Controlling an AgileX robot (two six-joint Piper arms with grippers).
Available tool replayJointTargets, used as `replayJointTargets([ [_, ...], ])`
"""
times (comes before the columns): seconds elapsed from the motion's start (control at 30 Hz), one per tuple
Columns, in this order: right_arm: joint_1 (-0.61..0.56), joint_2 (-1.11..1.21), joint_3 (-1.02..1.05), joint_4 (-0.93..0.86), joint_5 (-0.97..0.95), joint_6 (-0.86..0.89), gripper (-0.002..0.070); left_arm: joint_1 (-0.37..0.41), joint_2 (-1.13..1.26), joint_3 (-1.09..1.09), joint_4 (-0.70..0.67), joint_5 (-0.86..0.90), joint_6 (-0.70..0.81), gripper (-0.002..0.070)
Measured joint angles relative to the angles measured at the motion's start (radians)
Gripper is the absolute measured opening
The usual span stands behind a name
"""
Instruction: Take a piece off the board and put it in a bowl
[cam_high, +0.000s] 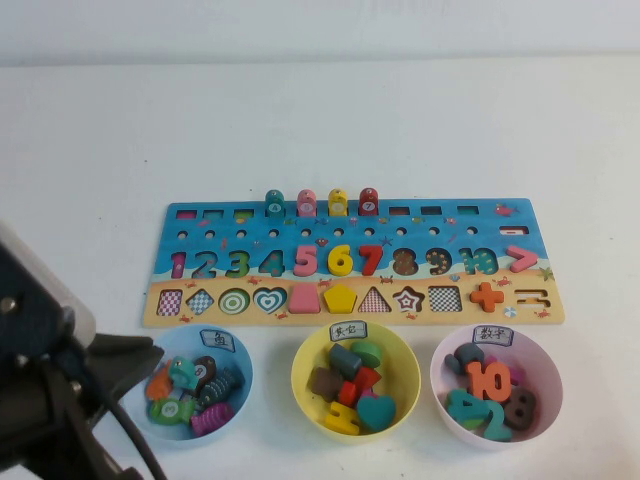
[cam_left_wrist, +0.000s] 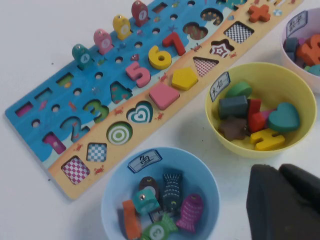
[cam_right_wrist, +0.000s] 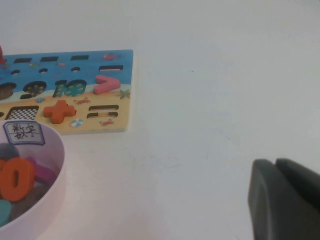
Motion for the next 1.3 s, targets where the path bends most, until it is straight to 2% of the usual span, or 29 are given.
replayJointTargets([
  [0.3, 0.000, 0.000, 0.000, 0.000, 0.000, 0.000, -0.0017, 0.000, -0.008, 0.004, 0.049, 0.056, -0.049, -0.0002],
  [0.43, 0.000, 0.000, 0.000, 0.000, 0.000, 0.000, -0.0017, 0.029, -0.027, 0.081, 0.121, -0.069, -0.118, -0.0002],
  [0.63, 0.000, 0.000, 0.000, 0.000, 0.000, 0.000, -0.0017, 0.240, -0.122, 0.363, 0.140, -0.486, -0.143, -0.0002],
  [0.73, 0.000, 0.000, 0.000, 0.000, 0.000, 0.000, -0.0017, 0.355, -0.236, 0.480, 0.120, -0.594, -0.143, -0.0002],
  [1.07, 0.000, 0.000, 0.000, 0.000, 0.000, 0.000, -0.0017, 0.721, -0.699, 0.716, -0.008, -0.577, -0.119, -0.0002],
  [1.17, 0.000, 0.000, 0.000, 0.000, 0.000, 0.000, -0.0017, 0.772, -0.741, 0.755, -0.078, -0.536, -0.065, -0.0003],
  [1.3, 0.000, 0.000, 0.000, 0.000, 0.002, 0.000, -0.0017, 0.781, -0.748, 0.761, -0.134, -0.480, 0.005, -0.0003],
])
